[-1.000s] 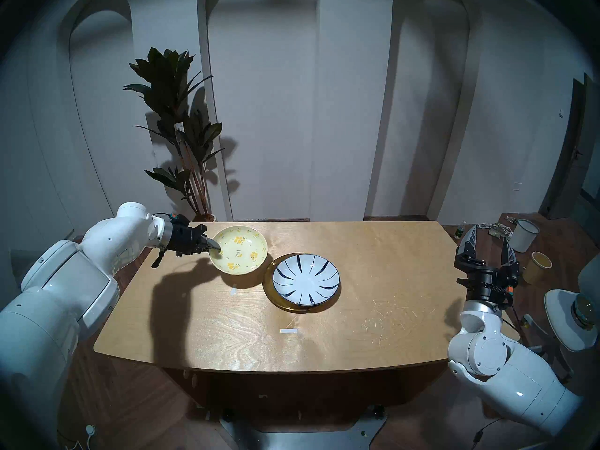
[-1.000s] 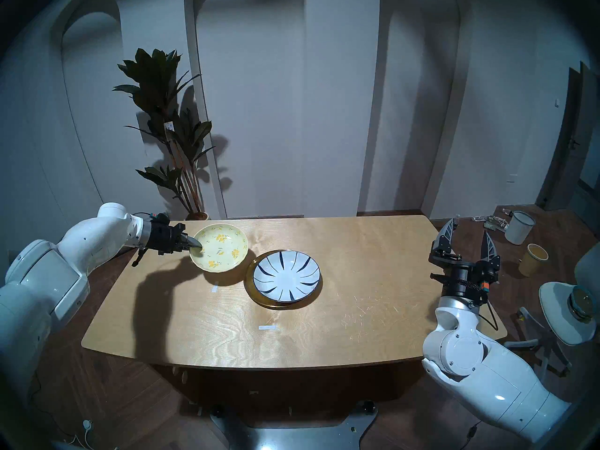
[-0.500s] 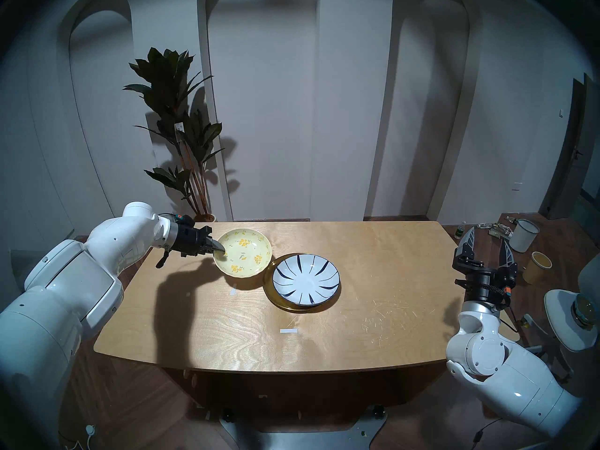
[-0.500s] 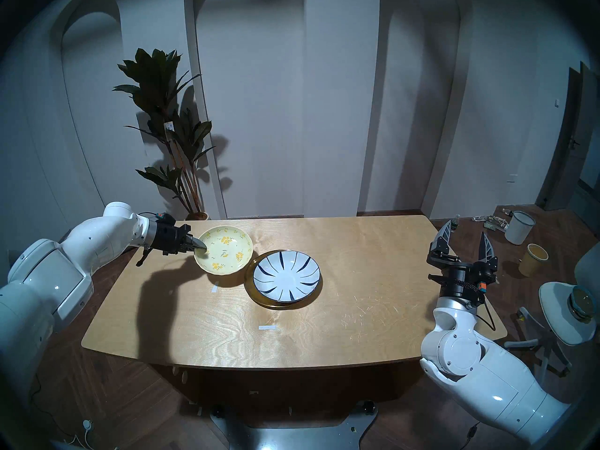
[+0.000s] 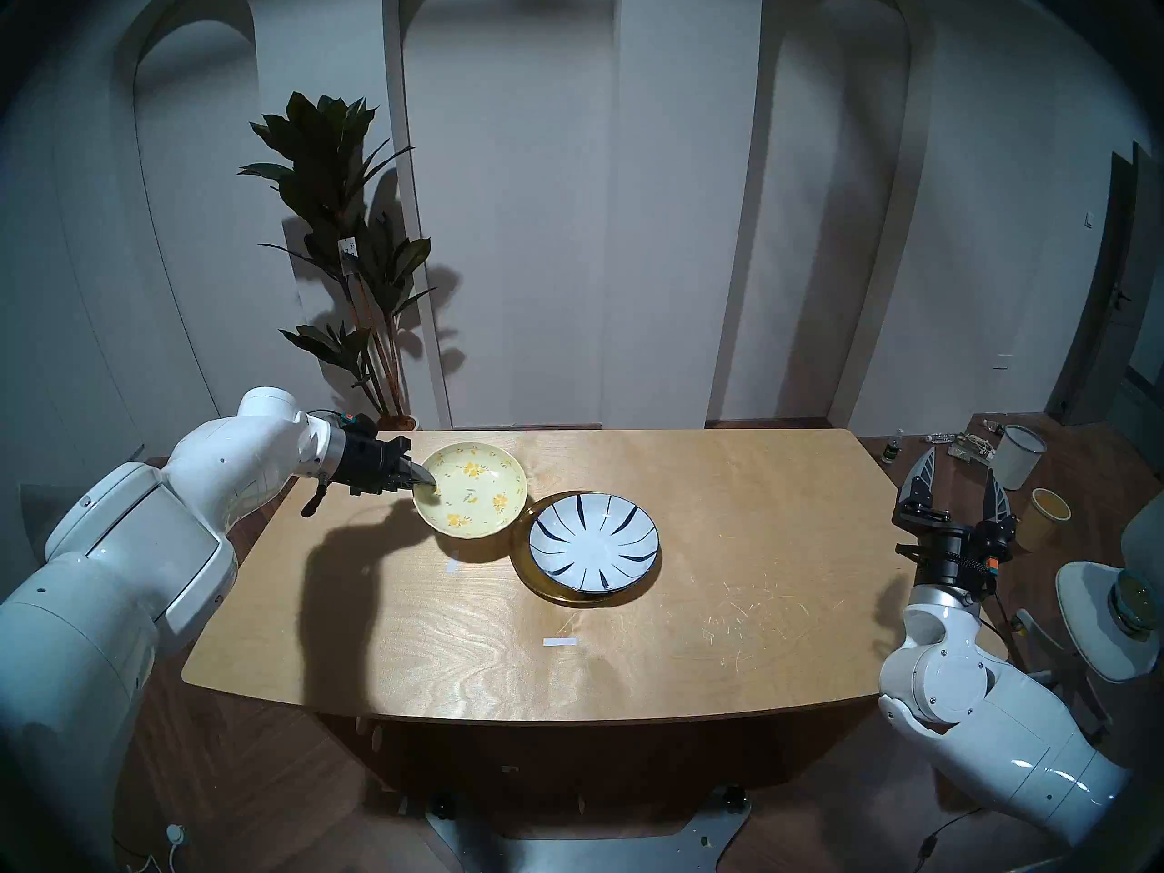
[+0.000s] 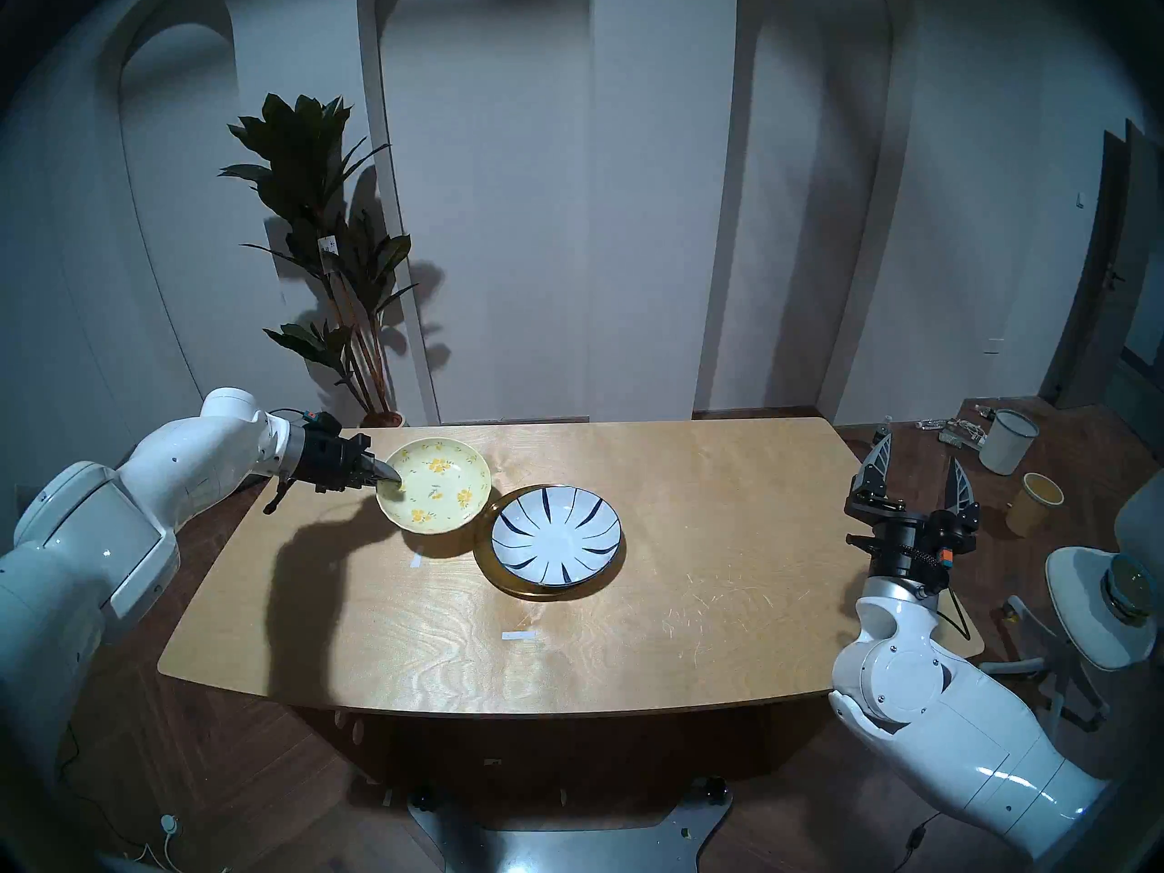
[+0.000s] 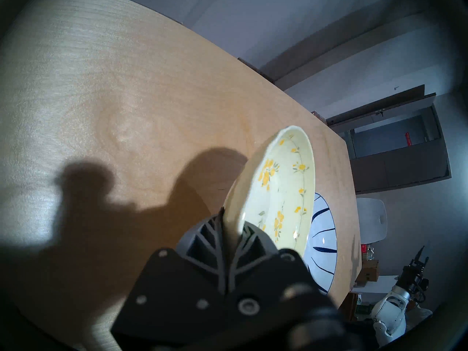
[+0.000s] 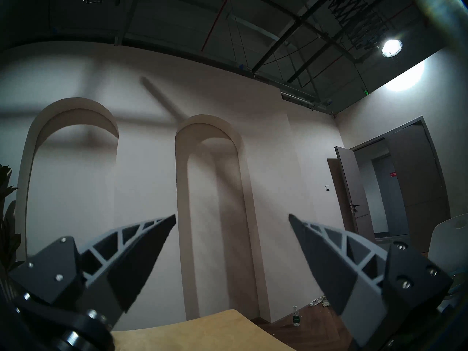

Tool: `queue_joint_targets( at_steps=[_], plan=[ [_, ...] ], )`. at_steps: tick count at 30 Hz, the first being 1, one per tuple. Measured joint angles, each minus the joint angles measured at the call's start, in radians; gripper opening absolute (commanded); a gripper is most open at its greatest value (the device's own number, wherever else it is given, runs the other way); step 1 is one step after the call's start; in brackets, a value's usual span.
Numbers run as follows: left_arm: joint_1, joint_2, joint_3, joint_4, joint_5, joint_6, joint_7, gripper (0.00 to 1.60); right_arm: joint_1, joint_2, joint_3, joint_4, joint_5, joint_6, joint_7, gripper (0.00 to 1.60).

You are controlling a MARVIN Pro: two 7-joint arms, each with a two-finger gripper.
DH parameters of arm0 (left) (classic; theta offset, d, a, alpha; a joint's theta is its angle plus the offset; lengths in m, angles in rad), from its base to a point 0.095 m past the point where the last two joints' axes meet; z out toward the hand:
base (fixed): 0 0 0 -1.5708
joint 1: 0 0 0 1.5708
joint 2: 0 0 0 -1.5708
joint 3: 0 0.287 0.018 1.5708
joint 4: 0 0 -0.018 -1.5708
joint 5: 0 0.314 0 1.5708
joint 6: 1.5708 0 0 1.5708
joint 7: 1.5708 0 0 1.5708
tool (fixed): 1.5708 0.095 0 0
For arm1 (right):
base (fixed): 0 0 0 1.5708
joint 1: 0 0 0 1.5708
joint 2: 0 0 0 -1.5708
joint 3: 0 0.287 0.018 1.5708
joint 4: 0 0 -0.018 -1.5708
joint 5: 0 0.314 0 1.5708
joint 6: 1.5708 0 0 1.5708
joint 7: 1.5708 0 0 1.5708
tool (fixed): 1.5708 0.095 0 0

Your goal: Stack the plates into one stack

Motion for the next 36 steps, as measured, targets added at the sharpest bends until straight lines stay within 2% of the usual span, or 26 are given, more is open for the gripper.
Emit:
queue_joint_targets(
  at_steps=[17,36],
  plan=[
    [-0.013,0.002,0.015,-0.045,0.002,0.0,-0.001,0.0,0.003,0.004,0.015,0.057,0.0,-0.011,-0.006,1.6],
    [-0.001,-0.05,0.049,-0.119,0.002,0.0,-0.002,0.0,0.006,0.005,0.019,0.064,-0.002,-0.027,-0.008,1.6]
  ],
)
